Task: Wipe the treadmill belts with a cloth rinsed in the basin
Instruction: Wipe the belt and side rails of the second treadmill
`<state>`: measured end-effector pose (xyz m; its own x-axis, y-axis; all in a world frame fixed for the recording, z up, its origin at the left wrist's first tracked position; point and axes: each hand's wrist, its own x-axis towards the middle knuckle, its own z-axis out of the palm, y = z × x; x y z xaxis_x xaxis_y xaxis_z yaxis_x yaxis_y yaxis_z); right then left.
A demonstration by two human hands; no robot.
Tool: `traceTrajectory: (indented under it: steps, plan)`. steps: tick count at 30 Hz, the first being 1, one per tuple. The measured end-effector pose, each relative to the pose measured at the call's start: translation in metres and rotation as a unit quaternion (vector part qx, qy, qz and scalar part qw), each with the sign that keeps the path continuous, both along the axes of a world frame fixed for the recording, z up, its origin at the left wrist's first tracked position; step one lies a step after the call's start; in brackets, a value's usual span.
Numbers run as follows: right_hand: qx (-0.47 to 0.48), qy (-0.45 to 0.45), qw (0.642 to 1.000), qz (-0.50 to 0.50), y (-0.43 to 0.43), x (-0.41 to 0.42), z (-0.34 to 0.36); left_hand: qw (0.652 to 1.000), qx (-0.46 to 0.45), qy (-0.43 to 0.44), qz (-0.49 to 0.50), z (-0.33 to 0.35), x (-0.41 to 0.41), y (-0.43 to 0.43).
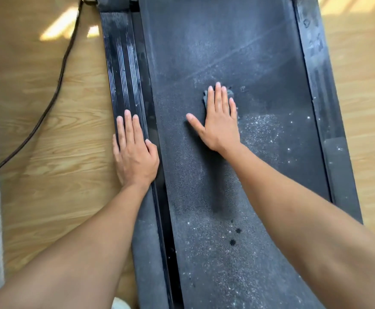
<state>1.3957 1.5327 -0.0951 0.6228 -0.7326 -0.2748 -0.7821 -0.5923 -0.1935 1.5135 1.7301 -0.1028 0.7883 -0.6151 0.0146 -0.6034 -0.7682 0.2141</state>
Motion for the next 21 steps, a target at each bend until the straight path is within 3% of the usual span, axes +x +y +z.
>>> traceTrajectory:
  steps: [5, 8, 16, 21]
  plan:
    - [0.019, 0.056, 0.998, 0.01, 0.148, -0.163, 0.011, 1.0, -0.01, 0.009, -0.001, 0.001, 0.0, 0.001]
    - [0.038, 0.086, 0.994, 0.058, 0.164, -0.204, 0.007, 1.0, -0.007, 0.006, -0.001, -0.003, 0.001, 0.001]
    - [-0.013, 0.008, 1.0, 0.004, -0.042, -0.003, -0.001, 1.0, -0.012, -0.011, -0.004, -0.007, -0.001, 0.002]
    - [-0.02, 0.004, 1.0, 0.017, -0.016, -0.036, -0.002, 1.0, -0.013, -0.006, -0.003, -0.002, -0.001, 0.001]
